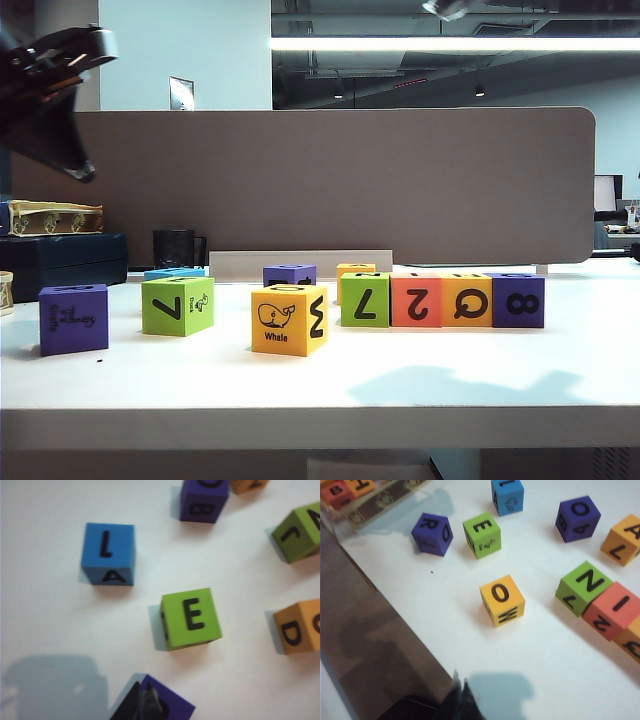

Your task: Select the appropriate blocks from the scattered letter blocks on the table and arrange them in a row to spell out "LEARNING".

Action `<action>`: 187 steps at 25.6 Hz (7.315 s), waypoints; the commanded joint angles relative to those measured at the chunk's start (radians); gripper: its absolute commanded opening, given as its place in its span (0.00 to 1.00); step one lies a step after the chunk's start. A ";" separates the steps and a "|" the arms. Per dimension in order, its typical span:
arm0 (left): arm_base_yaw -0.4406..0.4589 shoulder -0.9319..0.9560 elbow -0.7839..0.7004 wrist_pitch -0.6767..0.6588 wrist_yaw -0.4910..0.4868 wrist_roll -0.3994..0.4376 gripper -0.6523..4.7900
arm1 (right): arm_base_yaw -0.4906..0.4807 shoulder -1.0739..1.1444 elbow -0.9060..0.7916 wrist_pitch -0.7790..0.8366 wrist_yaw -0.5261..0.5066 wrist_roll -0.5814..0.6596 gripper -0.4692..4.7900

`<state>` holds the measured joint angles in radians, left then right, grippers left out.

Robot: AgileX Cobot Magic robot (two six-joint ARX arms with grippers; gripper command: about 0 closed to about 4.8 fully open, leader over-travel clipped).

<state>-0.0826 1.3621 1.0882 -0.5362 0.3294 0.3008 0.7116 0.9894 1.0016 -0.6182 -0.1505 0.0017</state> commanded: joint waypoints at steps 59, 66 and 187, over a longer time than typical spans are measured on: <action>-0.090 0.284 0.122 -0.227 -0.082 0.169 0.61 | 0.068 0.198 0.172 -0.080 -0.004 -0.006 0.09; -0.286 0.285 0.304 -0.239 -0.108 -0.024 0.61 | 0.068 0.198 0.172 -0.082 -0.004 -0.006 0.09; -0.453 0.572 0.439 0.063 -0.528 -0.300 0.85 | 0.067 0.198 0.172 -0.119 0.047 -0.006 0.09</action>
<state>-0.5362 1.9366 1.5215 -0.4839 -0.1486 -0.0273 0.7780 1.1896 1.1667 -0.7341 -0.1143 -0.0013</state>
